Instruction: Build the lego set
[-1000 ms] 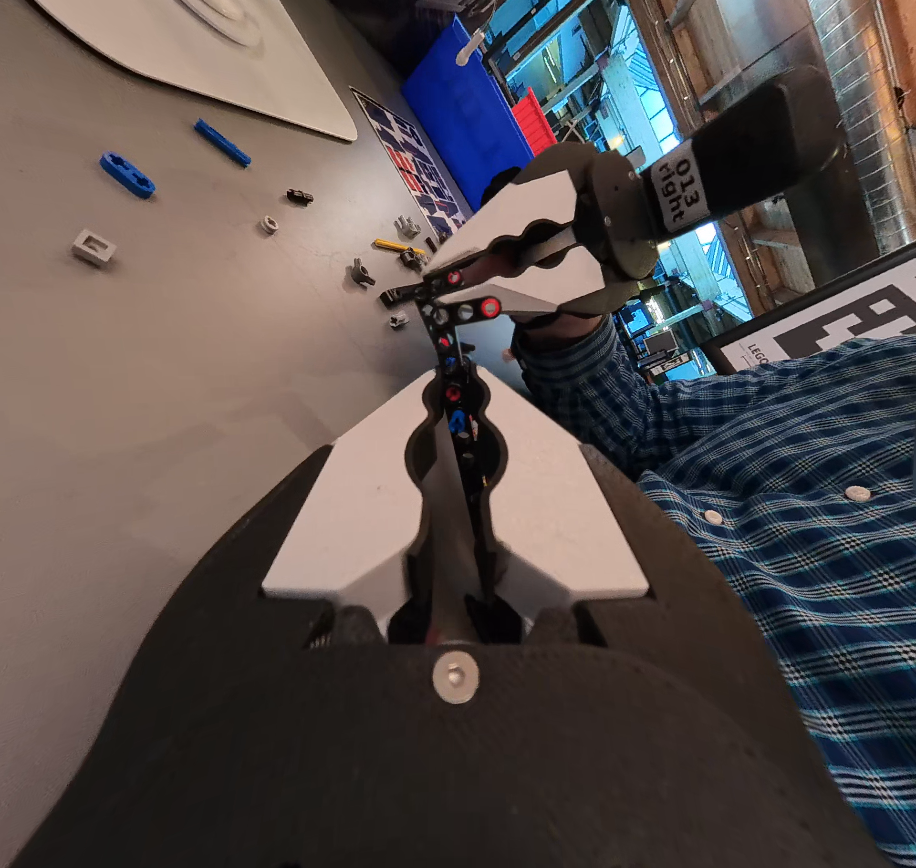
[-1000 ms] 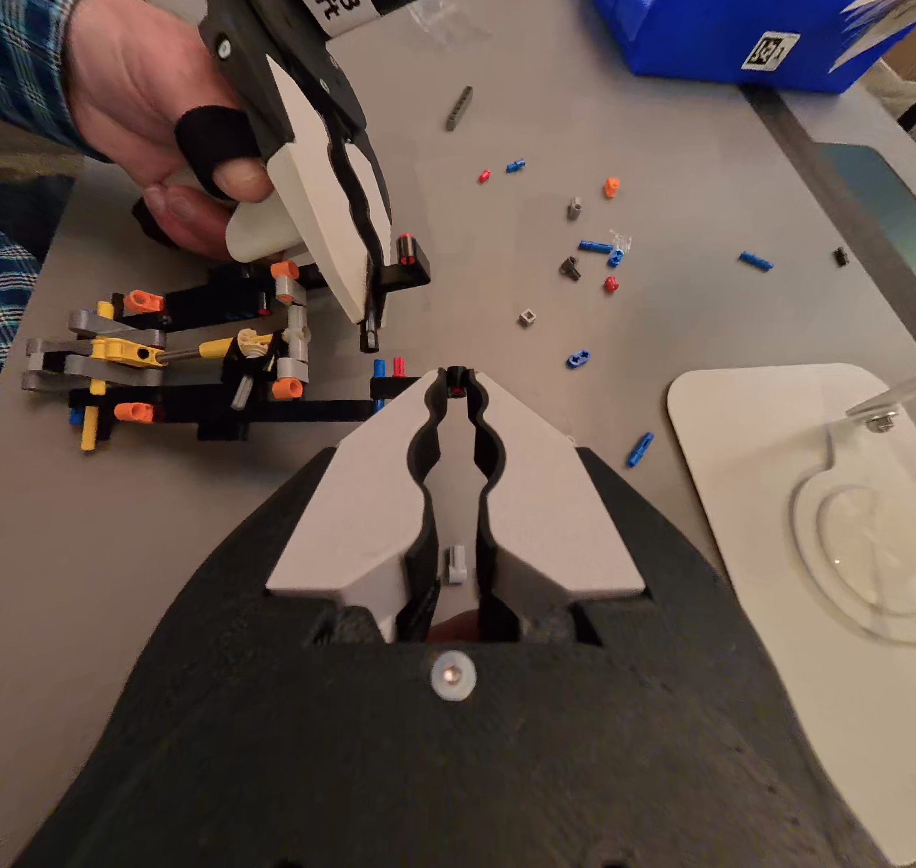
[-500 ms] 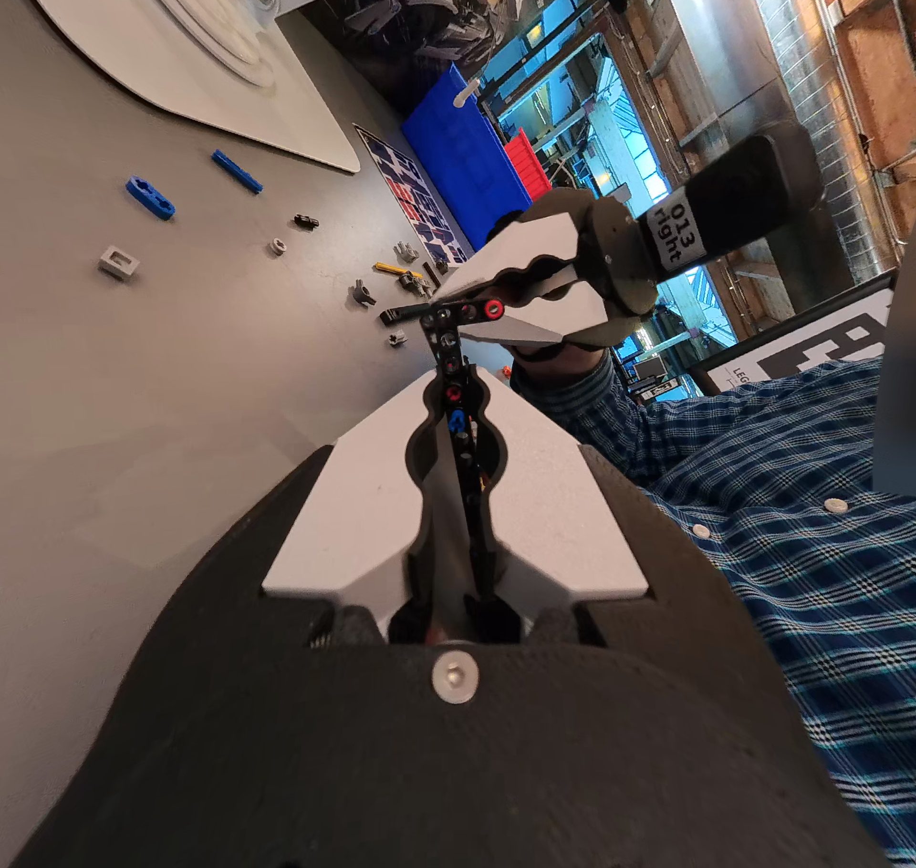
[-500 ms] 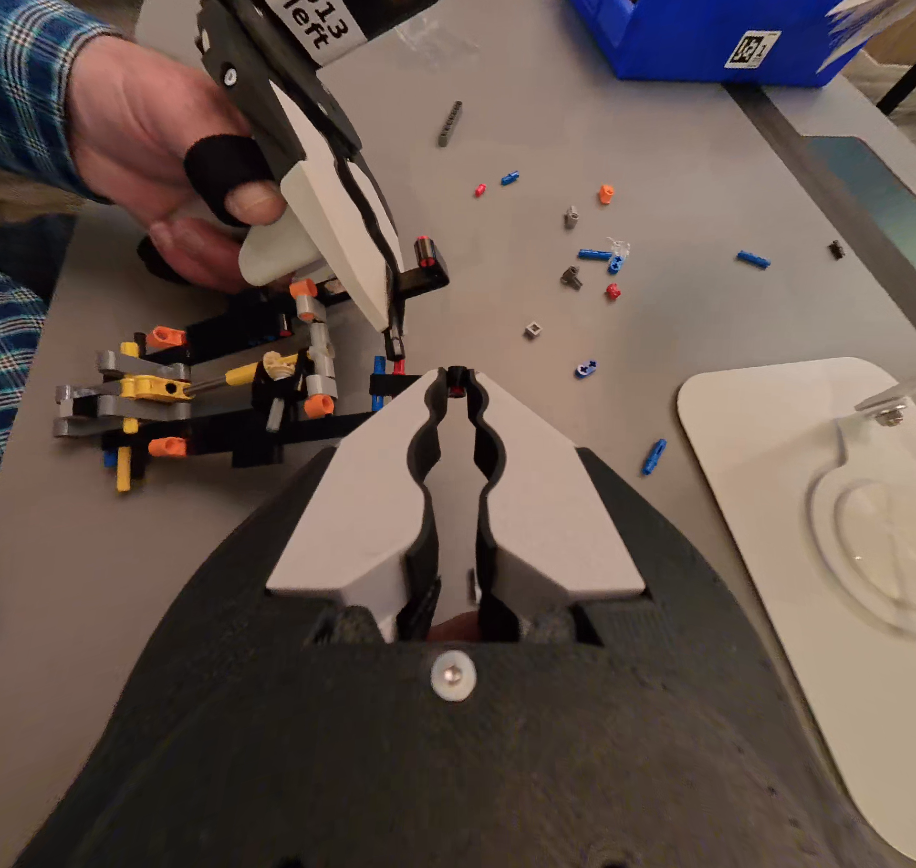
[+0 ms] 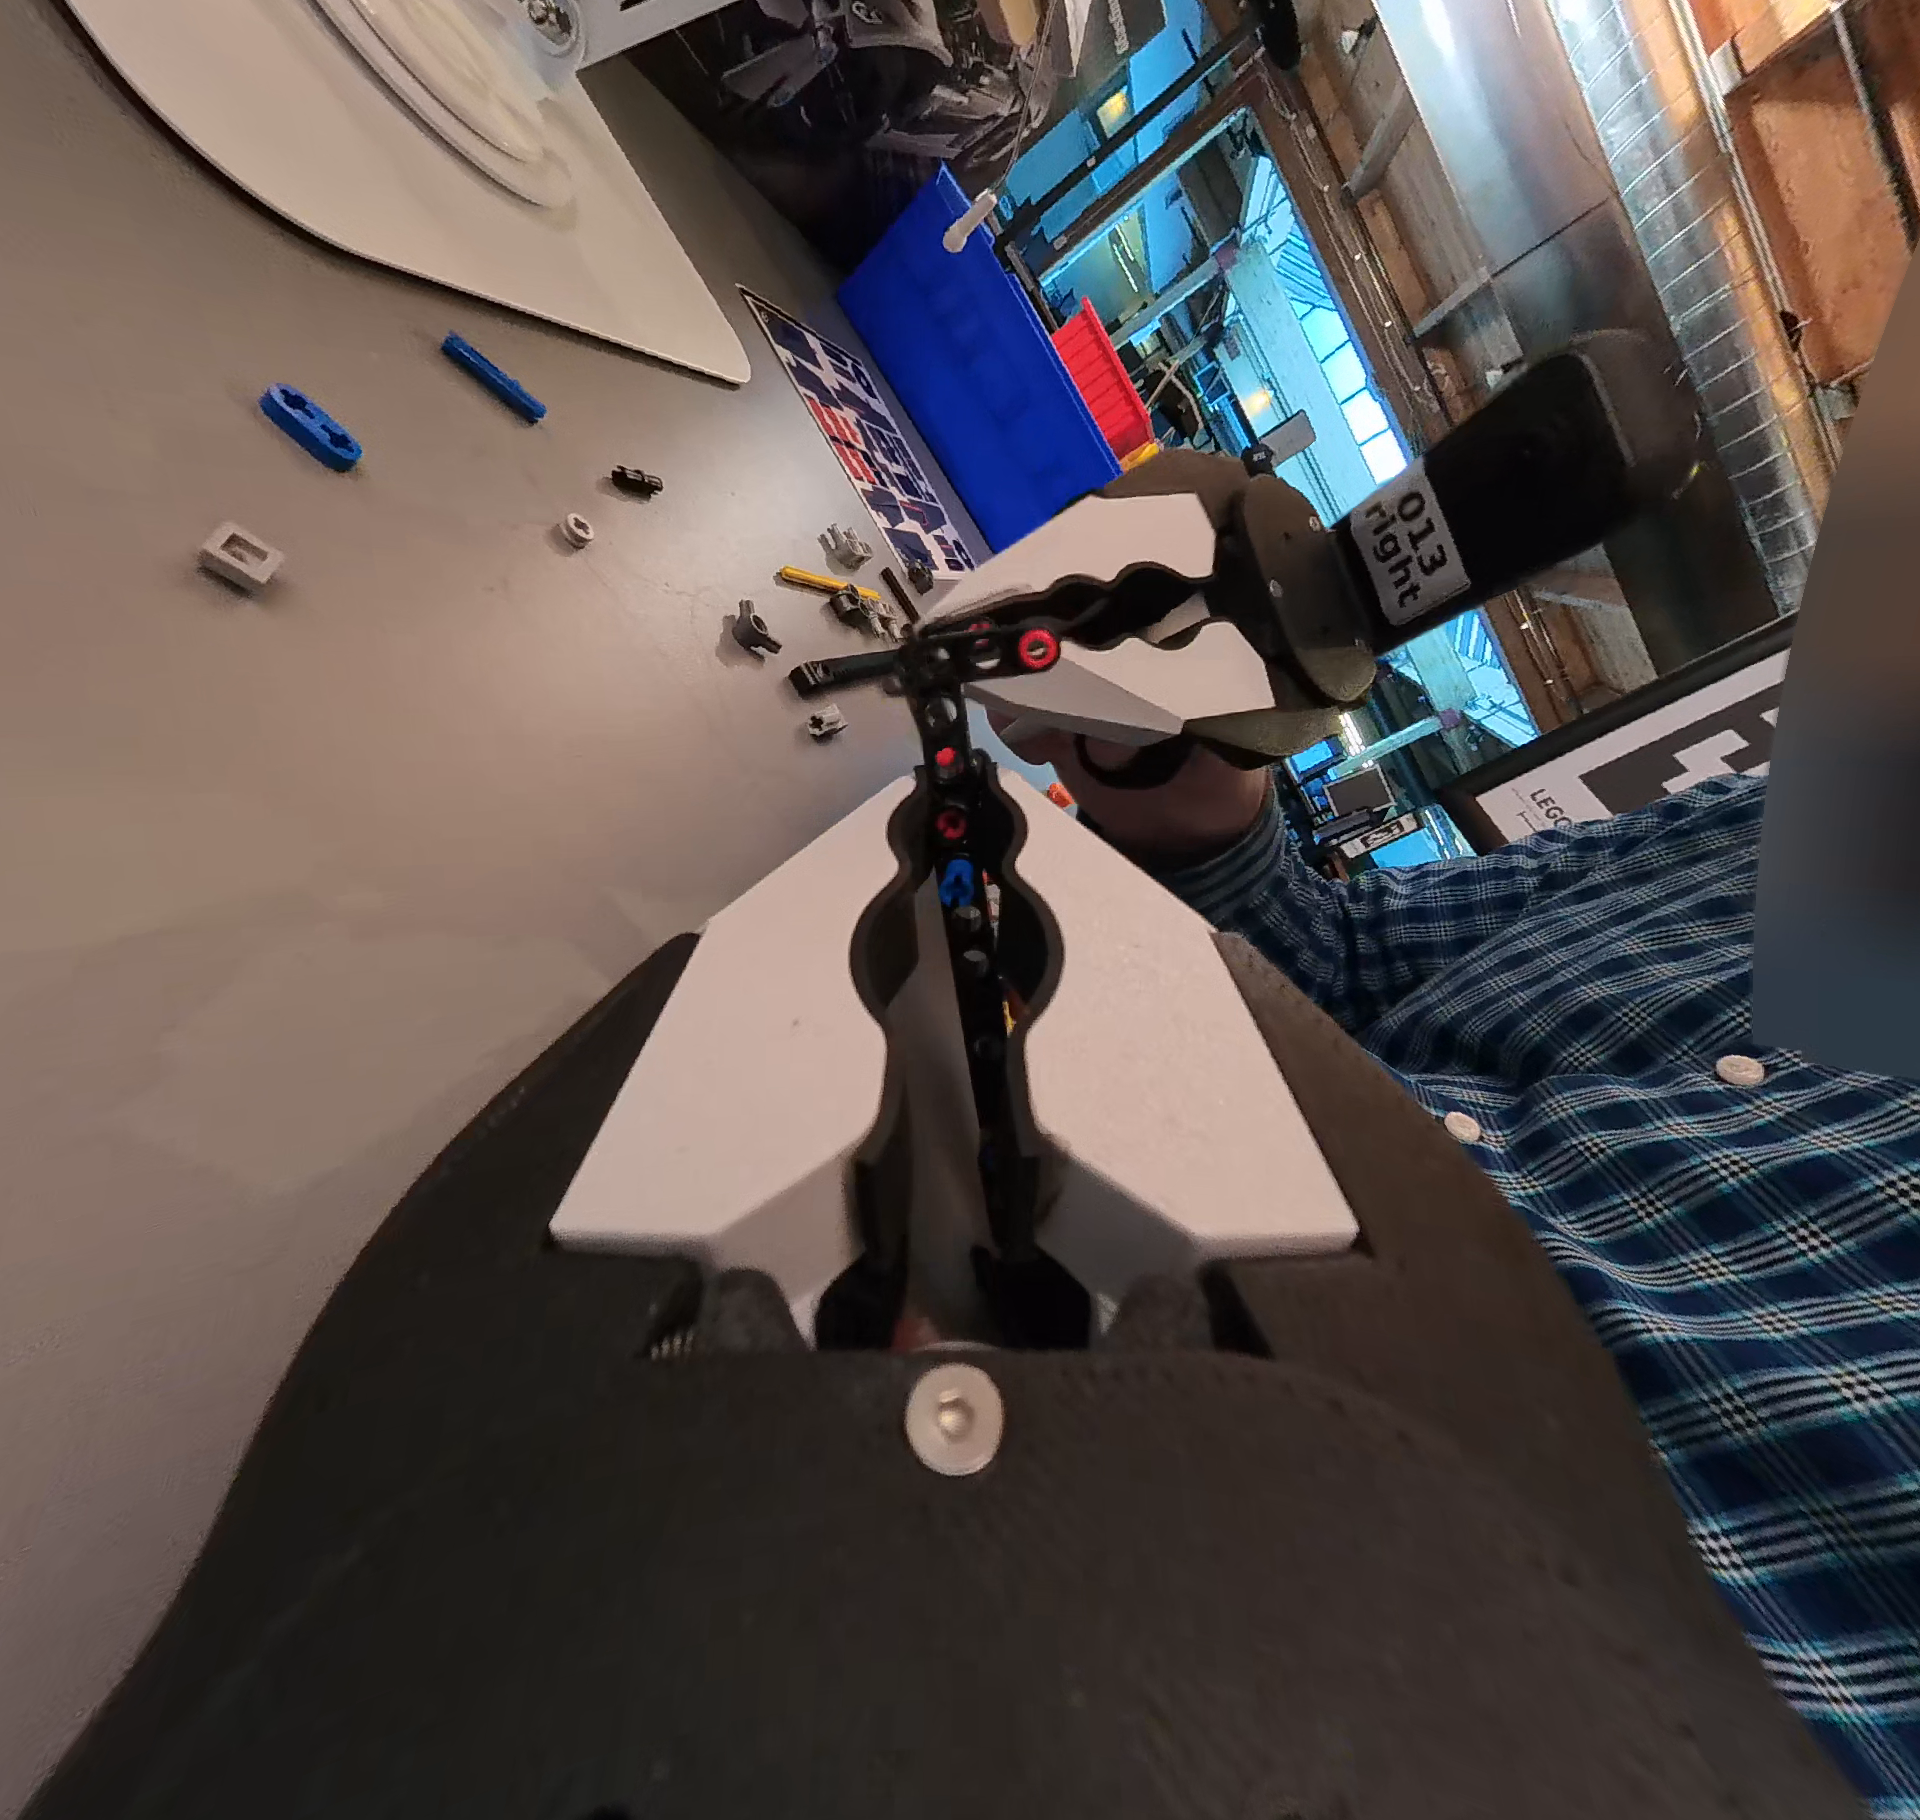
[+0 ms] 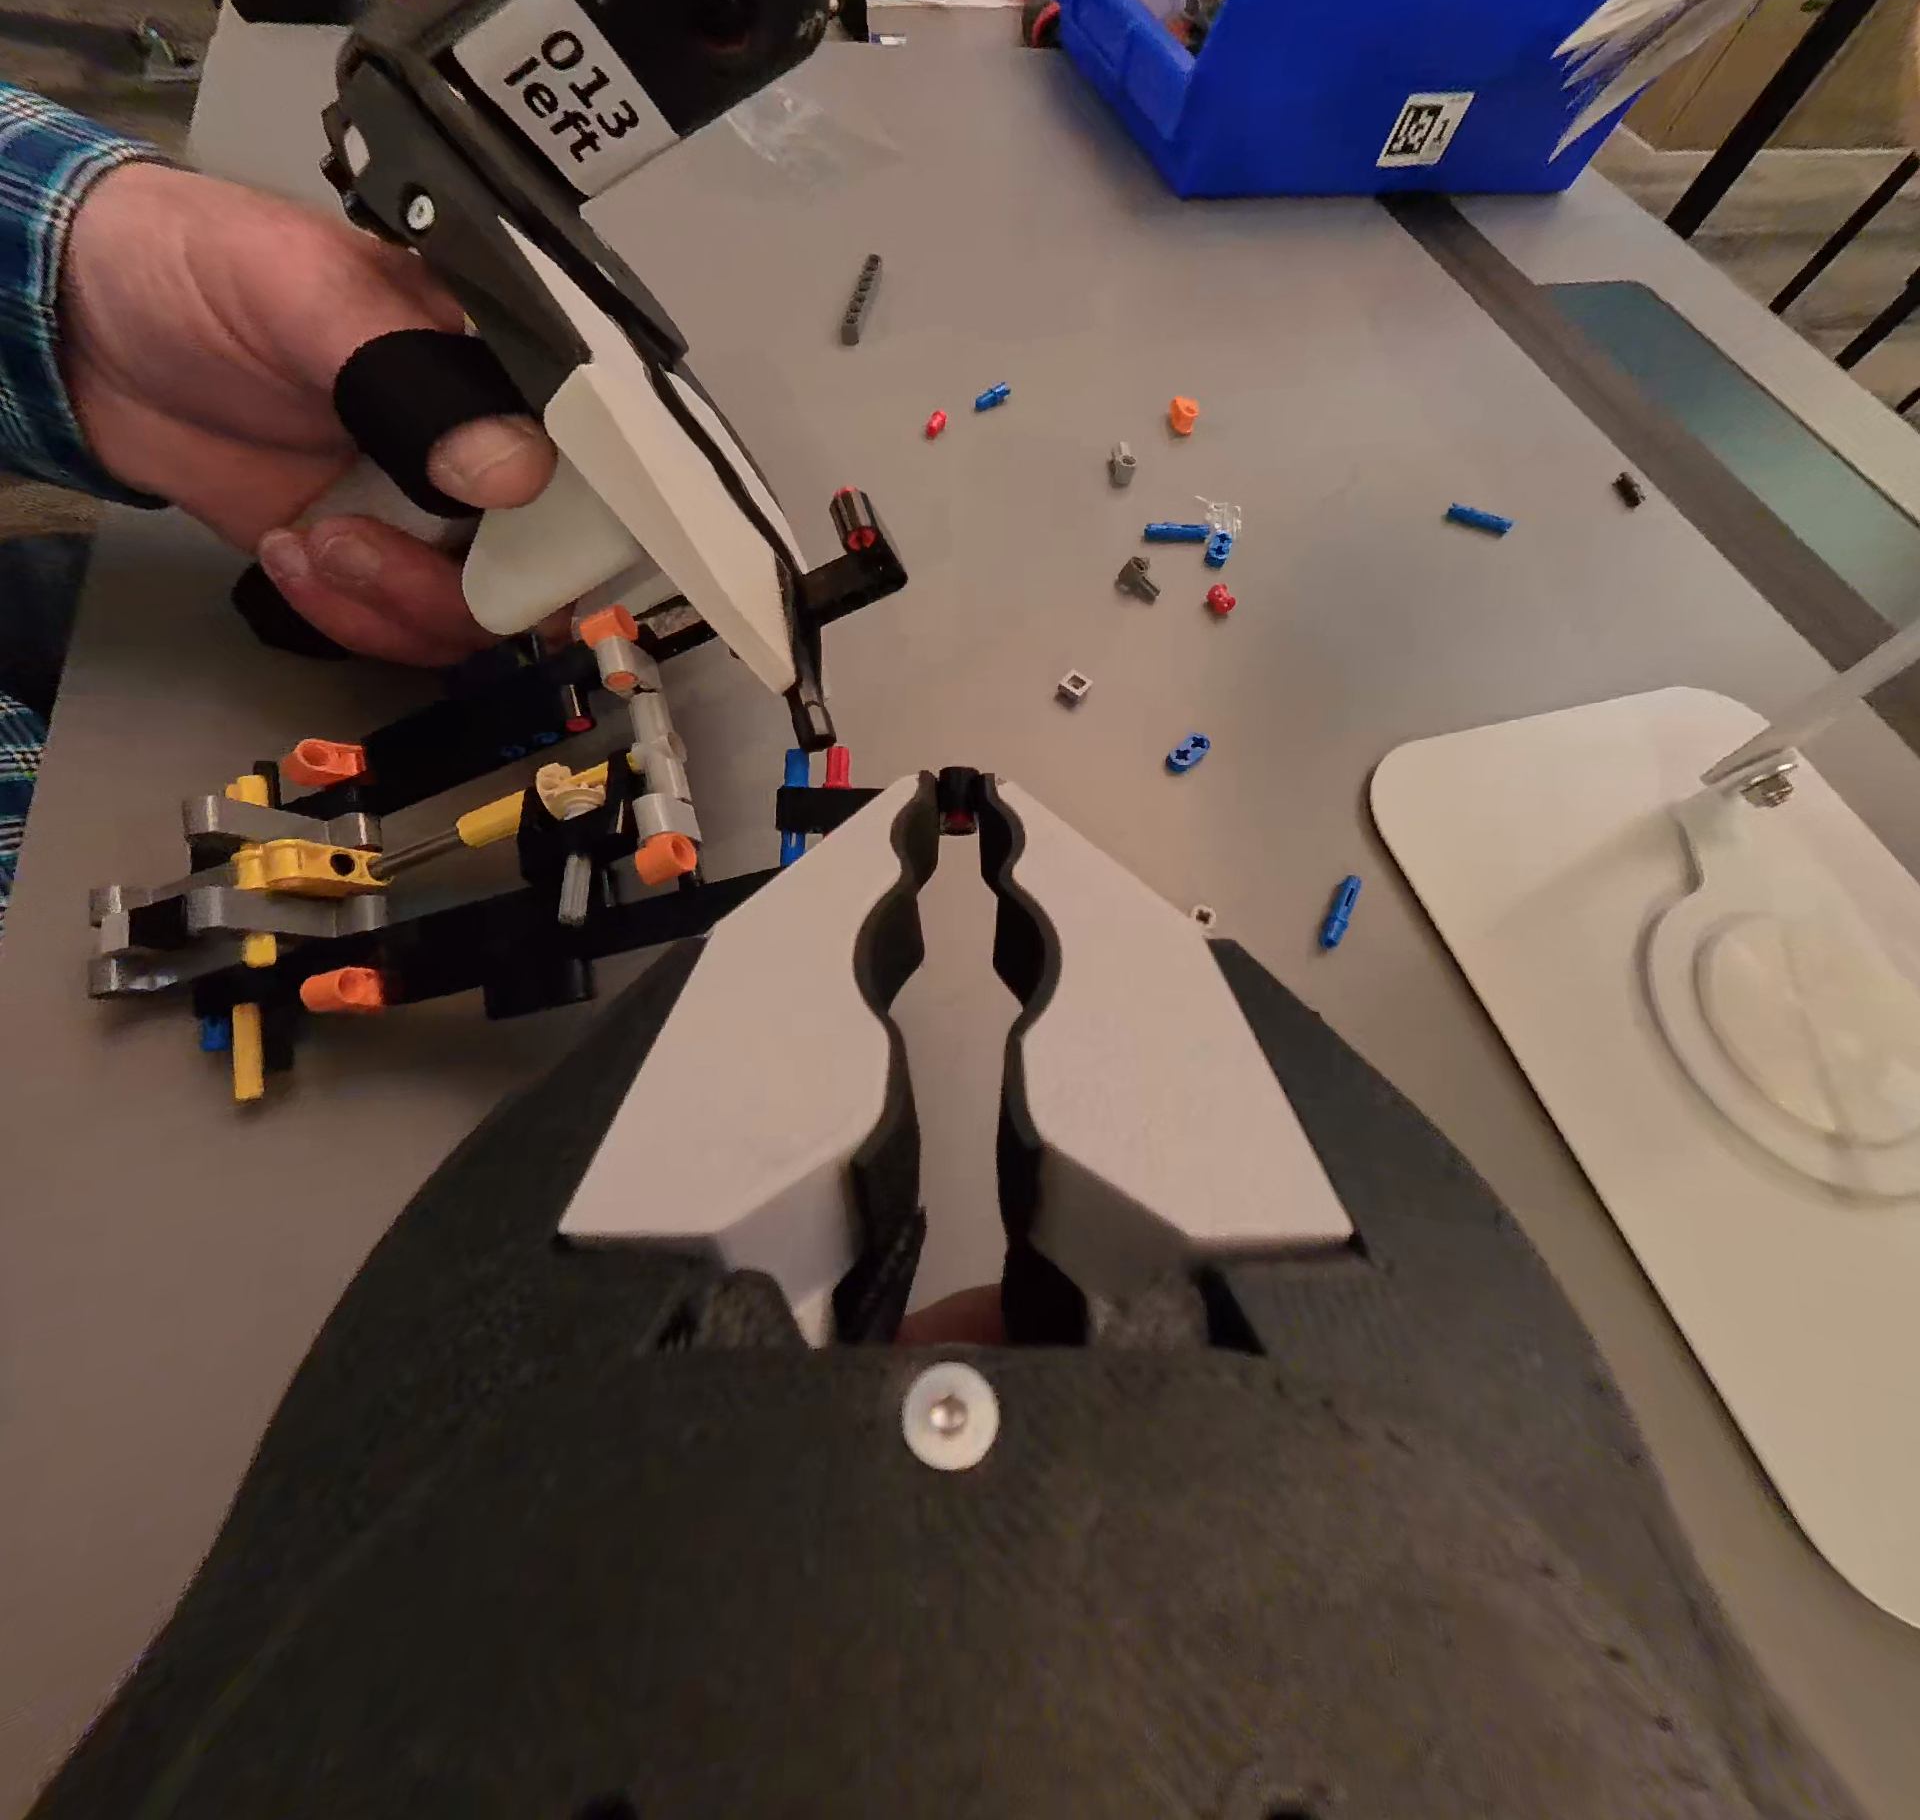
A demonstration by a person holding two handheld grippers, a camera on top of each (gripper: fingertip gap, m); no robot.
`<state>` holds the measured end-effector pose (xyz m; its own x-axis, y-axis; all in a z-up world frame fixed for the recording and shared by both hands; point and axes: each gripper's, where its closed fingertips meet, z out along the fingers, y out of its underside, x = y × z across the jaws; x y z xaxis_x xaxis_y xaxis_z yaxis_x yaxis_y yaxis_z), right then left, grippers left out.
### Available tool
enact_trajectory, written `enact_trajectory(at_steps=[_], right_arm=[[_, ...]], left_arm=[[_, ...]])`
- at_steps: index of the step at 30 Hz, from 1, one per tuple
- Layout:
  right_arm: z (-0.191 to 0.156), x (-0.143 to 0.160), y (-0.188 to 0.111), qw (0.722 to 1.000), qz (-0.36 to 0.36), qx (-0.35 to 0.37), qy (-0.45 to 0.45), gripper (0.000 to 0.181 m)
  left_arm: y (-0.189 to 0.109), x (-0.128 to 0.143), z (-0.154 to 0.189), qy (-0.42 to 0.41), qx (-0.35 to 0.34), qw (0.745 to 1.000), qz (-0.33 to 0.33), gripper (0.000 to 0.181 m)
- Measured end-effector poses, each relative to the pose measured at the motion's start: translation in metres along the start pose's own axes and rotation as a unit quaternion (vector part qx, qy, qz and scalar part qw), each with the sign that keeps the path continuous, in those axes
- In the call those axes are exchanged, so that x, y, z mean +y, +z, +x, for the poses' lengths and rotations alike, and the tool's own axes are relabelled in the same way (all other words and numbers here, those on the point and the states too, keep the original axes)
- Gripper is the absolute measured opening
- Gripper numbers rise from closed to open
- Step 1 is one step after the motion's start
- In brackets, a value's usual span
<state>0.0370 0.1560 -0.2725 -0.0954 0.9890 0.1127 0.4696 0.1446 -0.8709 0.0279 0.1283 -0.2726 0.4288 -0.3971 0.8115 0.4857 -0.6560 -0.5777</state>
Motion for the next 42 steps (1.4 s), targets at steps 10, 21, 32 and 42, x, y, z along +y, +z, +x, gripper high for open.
enact_trajectory(at_steps=[10, 21, 32, 42], right_arm=[[-0.002, -0.005, -0.003, 0.999, 0.008, 0.008, -0.05, 0.004], [-0.004, -0.01, -0.002, 0.988, -0.014, 0.028, -0.154, 0.004], [-0.006, -0.016, 0.002, 0.987, 0.001, 0.007, -0.159, 0.004], [-0.007, -0.022, 0.0, 0.997, 0.043, -0.034, -0.053, 0.017]], left_arm=[[0.0, 0.0, 0.0, -0.005, 0.003, 1.0, -0.002, 0.007], [0.0, 0.001, 0.0, -0.009, 0.003, 1.0, -0.006, 0.006], [0.0, 0.002, 0.0, -0.009, 0.004, 1.0, -0.009, 0.006], [0.0, 0.001, 0.003, -0.003, 0.012, 1.0, -0.005, 0.006]])
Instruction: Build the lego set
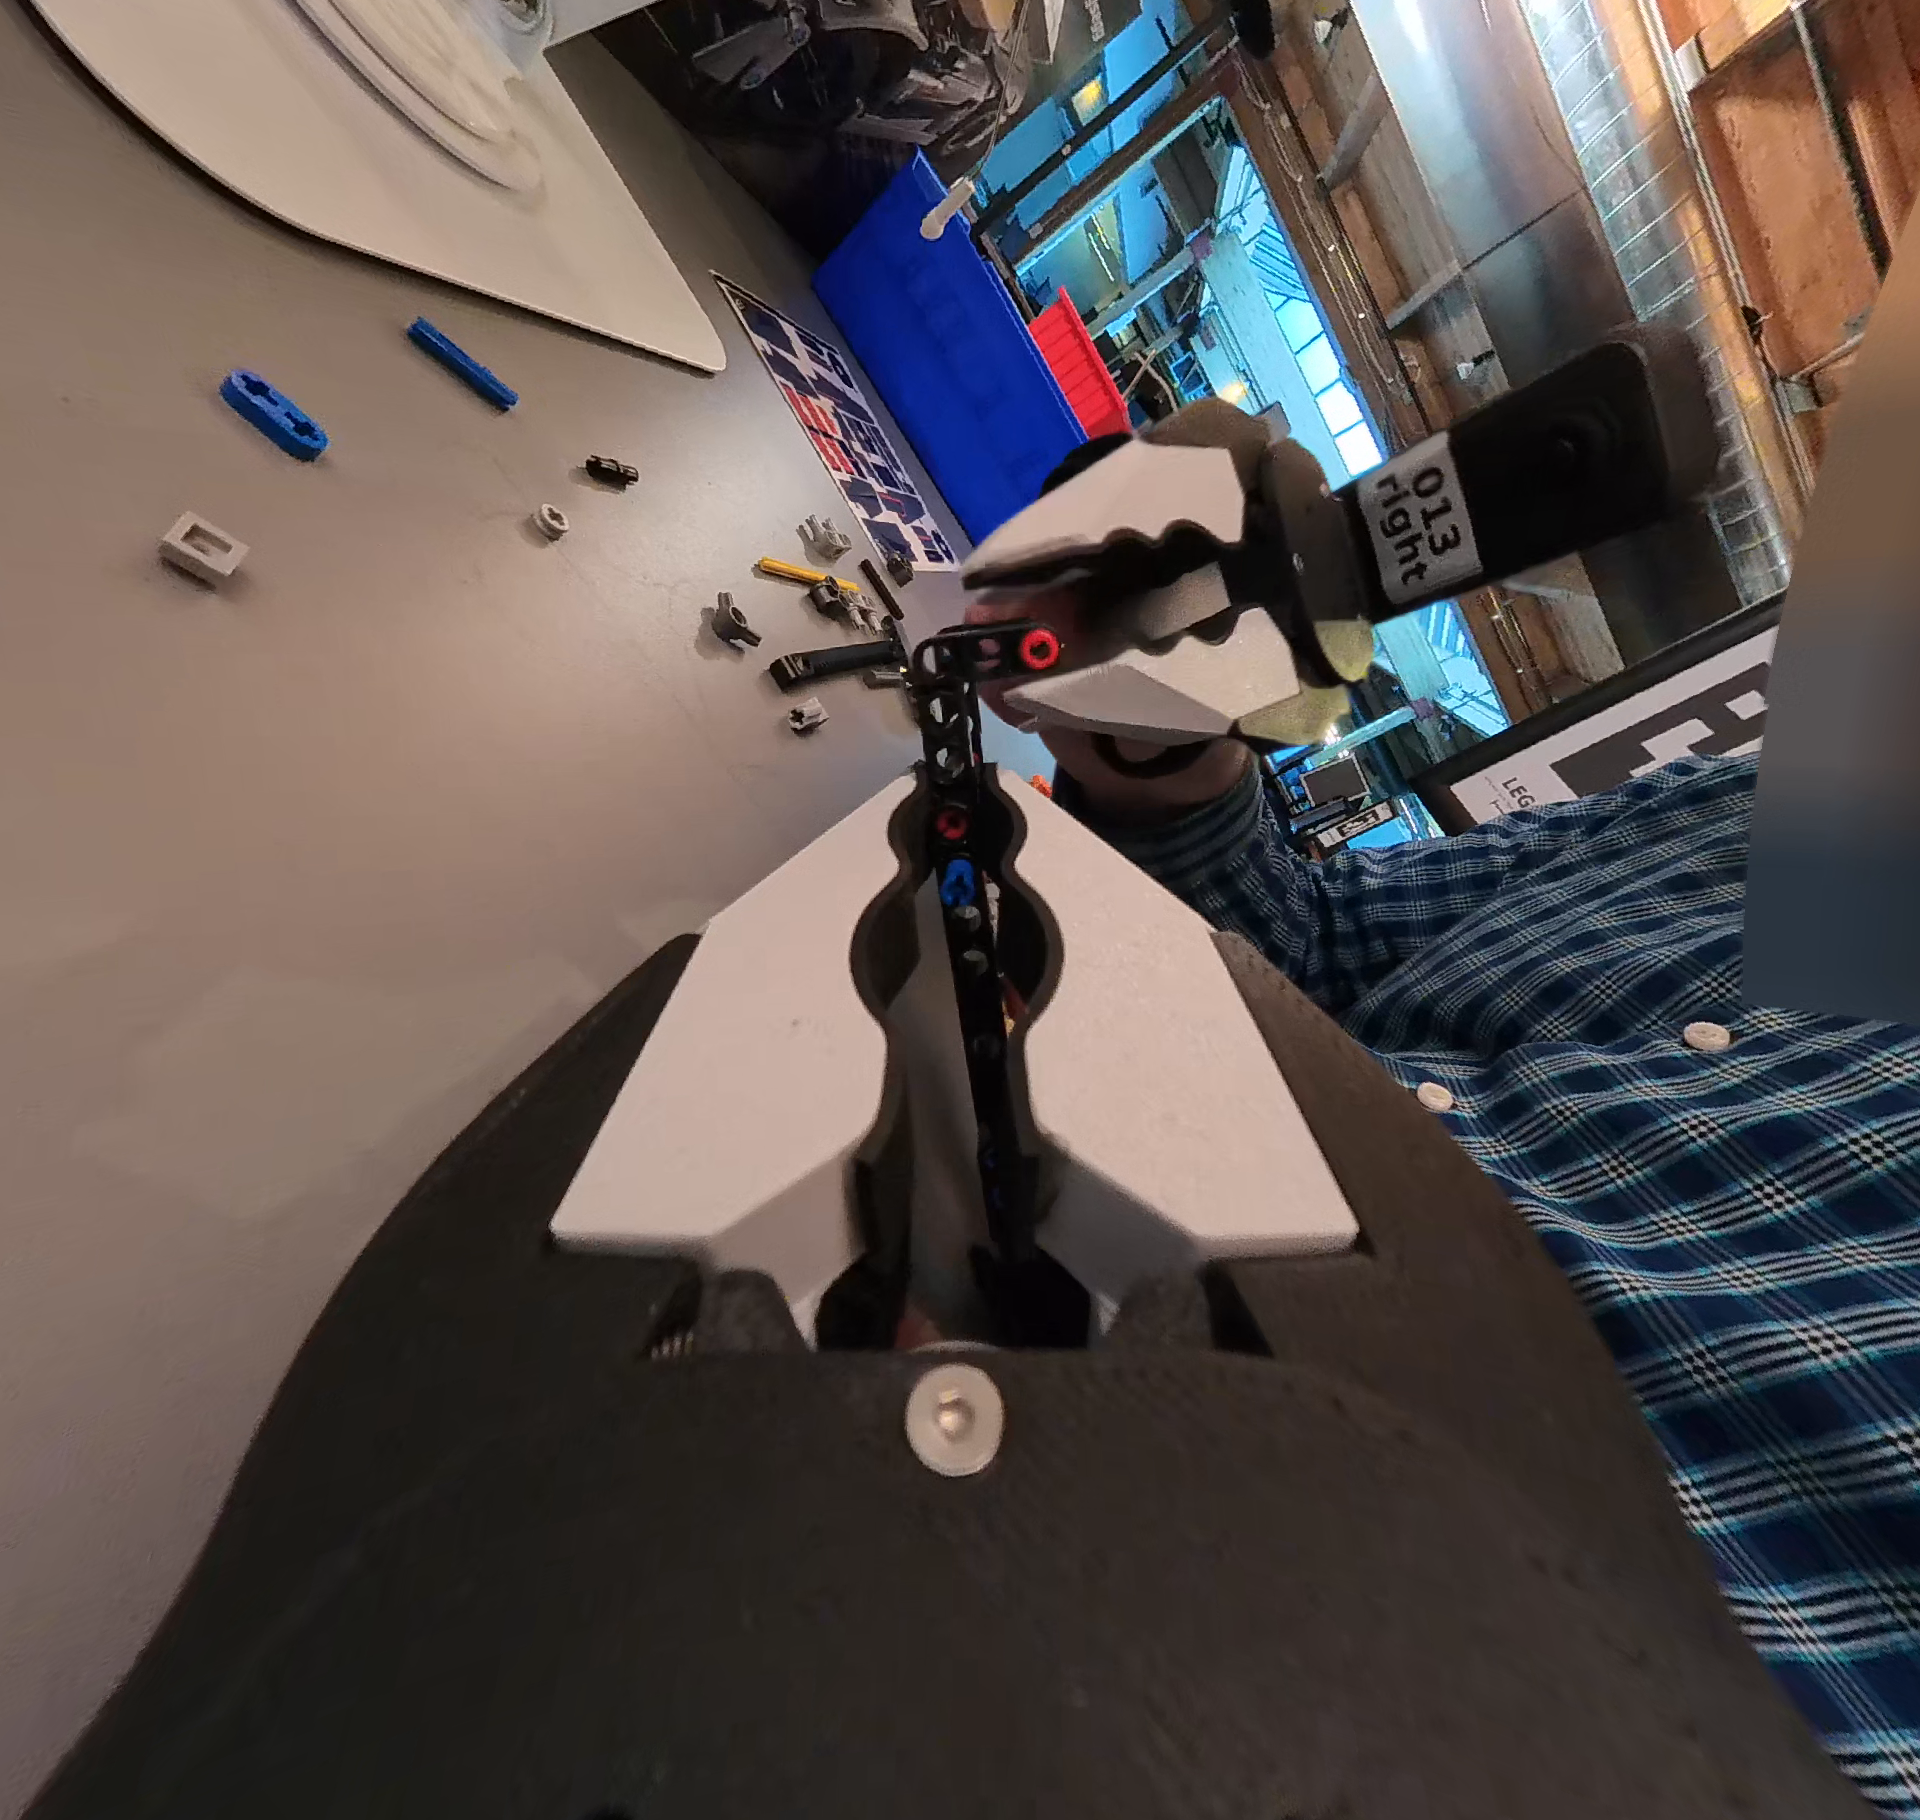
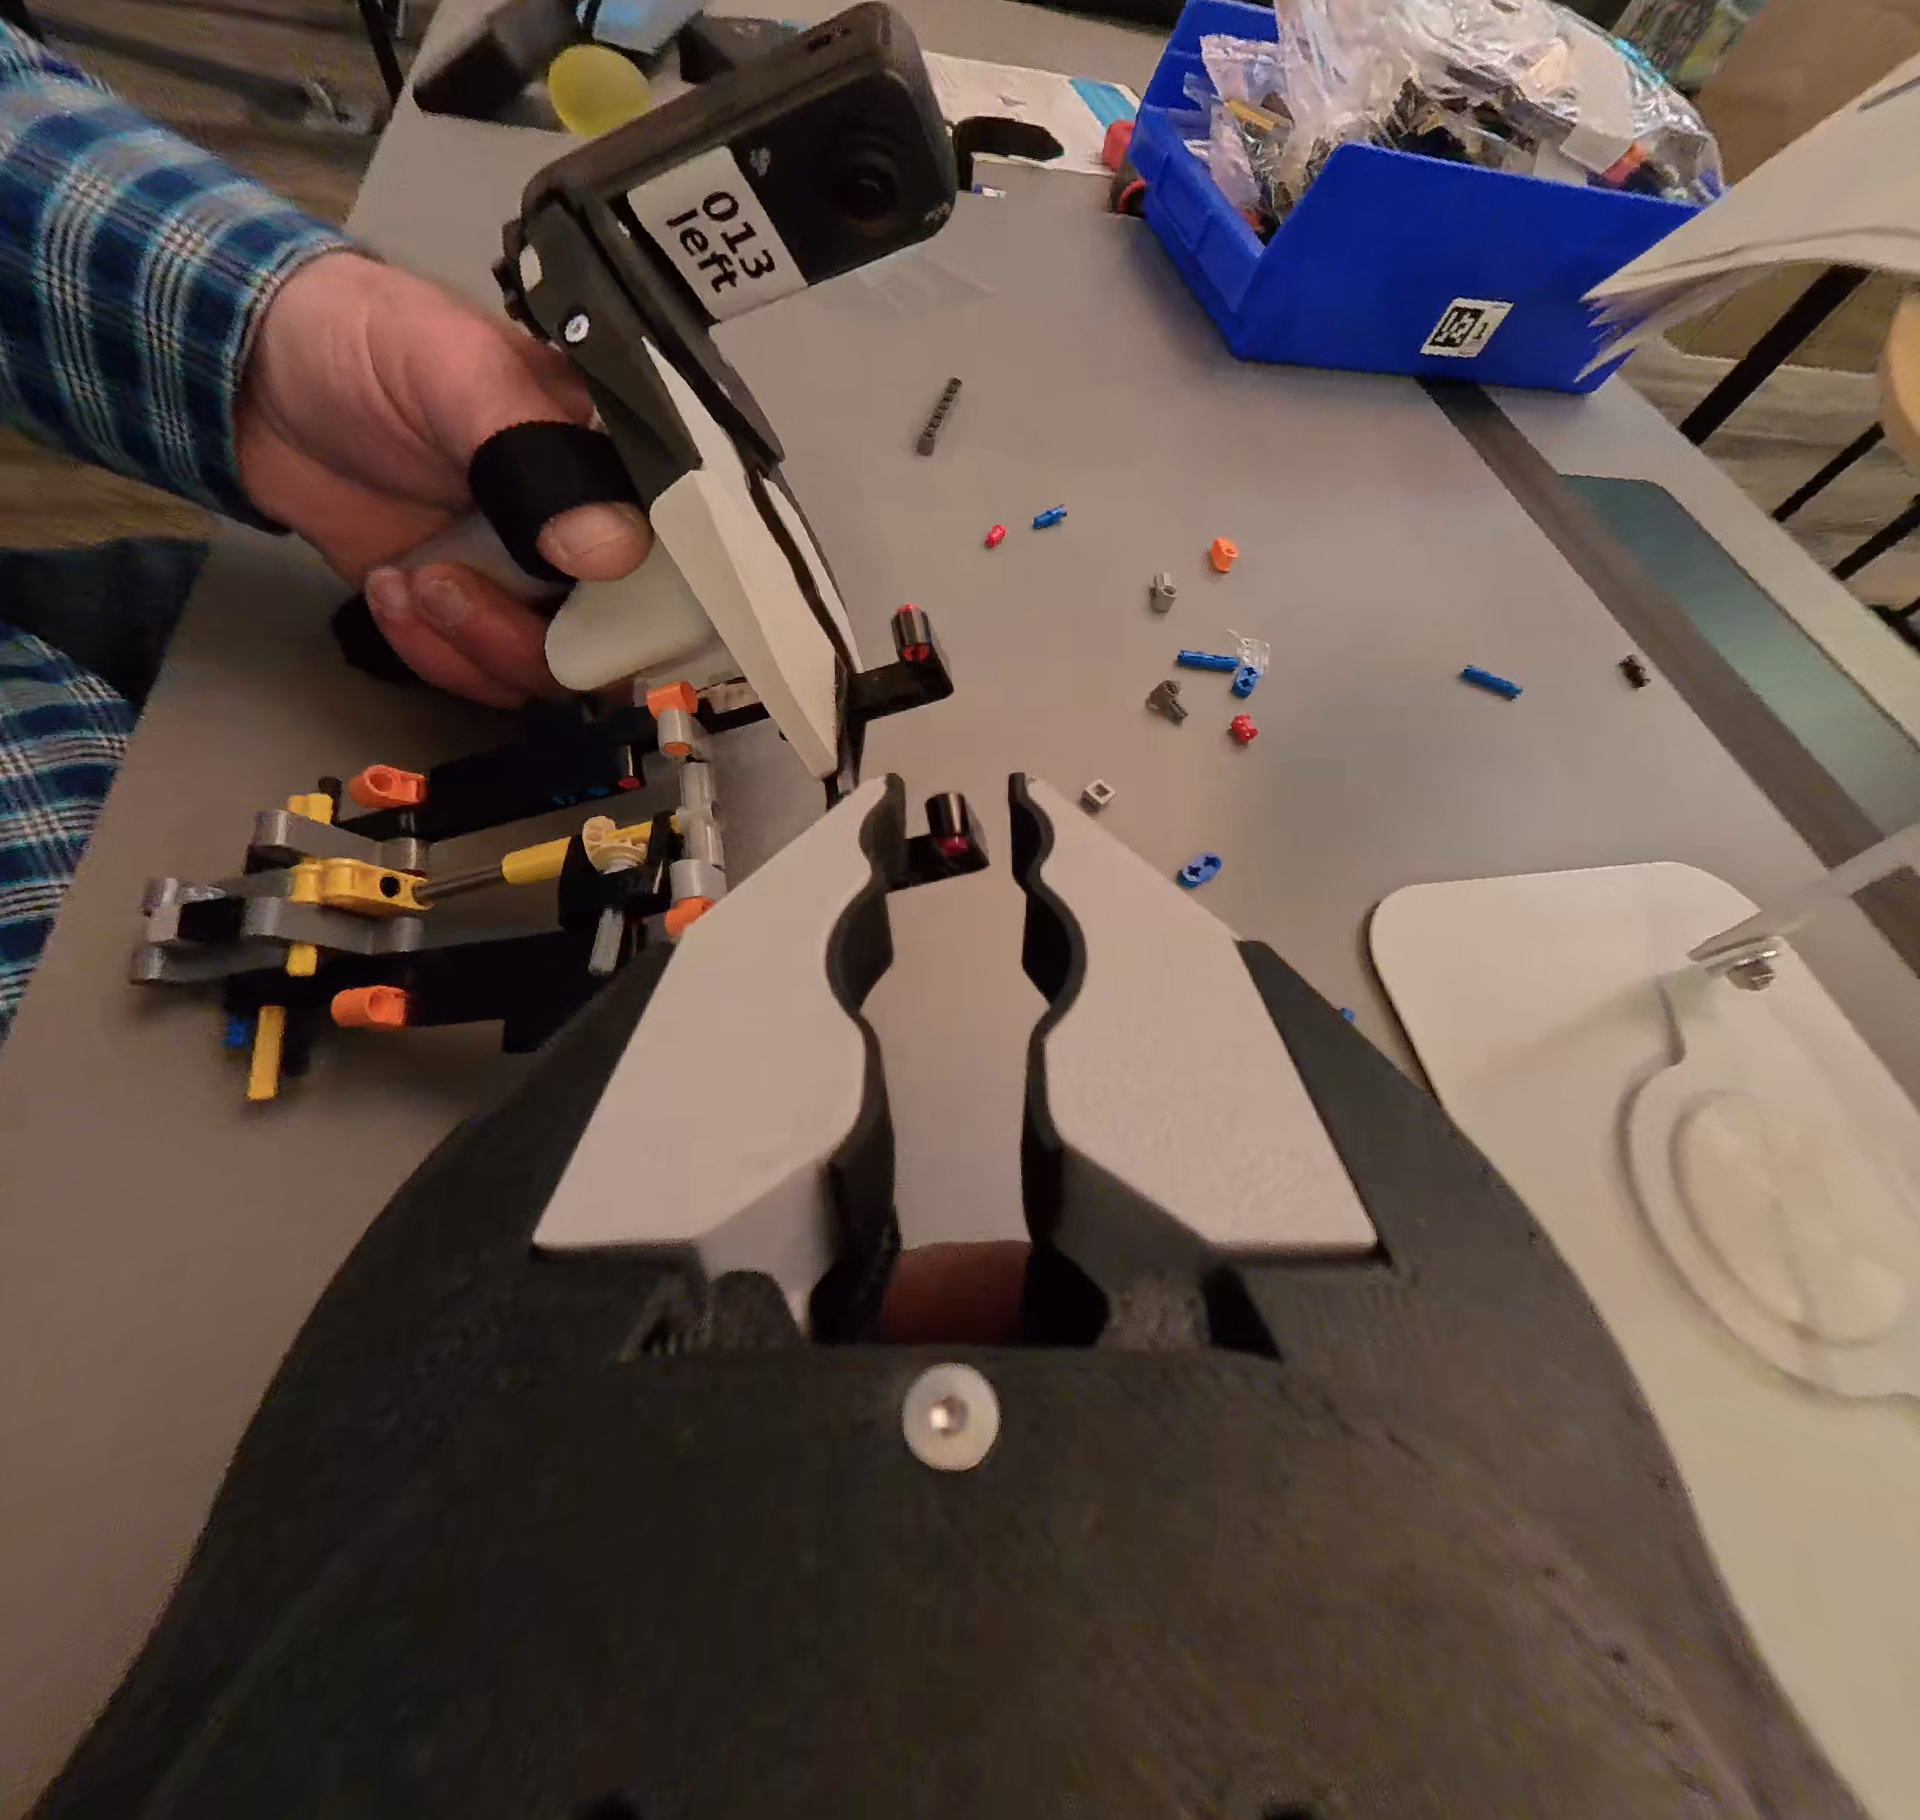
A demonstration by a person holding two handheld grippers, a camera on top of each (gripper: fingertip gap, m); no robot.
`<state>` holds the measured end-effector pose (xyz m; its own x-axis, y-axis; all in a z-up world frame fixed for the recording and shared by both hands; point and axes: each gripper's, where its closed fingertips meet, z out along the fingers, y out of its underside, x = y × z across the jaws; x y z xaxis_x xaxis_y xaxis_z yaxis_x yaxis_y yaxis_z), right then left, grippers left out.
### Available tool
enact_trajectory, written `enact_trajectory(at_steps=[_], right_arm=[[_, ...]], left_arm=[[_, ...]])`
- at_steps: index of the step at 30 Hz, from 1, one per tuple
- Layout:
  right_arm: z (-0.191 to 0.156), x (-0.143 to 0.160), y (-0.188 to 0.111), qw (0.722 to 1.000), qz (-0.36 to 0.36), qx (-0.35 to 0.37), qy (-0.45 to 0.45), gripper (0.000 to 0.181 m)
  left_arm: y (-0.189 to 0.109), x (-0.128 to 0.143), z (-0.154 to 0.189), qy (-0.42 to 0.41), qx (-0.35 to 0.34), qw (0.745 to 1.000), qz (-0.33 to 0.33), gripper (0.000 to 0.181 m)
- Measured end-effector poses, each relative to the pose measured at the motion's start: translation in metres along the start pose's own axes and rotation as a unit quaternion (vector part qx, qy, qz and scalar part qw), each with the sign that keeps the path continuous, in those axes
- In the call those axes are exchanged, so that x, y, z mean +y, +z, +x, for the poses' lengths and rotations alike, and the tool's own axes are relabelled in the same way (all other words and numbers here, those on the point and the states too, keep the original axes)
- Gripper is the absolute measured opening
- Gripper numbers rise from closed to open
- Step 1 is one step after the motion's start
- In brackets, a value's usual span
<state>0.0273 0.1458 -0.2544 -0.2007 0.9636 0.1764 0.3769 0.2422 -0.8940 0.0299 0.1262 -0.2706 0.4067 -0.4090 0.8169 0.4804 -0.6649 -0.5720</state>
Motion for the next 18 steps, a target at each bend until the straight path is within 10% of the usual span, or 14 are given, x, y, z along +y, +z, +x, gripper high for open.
enact_trajectory(at_steps=[18], right_arm=[[-0.029, 0.007, -0.01, 0.95, 0.014, -0.21, 0.231, 0.008]], left_arm=[[-0.005, -0.007, 0.019, 0.03, 0.042, 0.998, 0.036, 0.006]])
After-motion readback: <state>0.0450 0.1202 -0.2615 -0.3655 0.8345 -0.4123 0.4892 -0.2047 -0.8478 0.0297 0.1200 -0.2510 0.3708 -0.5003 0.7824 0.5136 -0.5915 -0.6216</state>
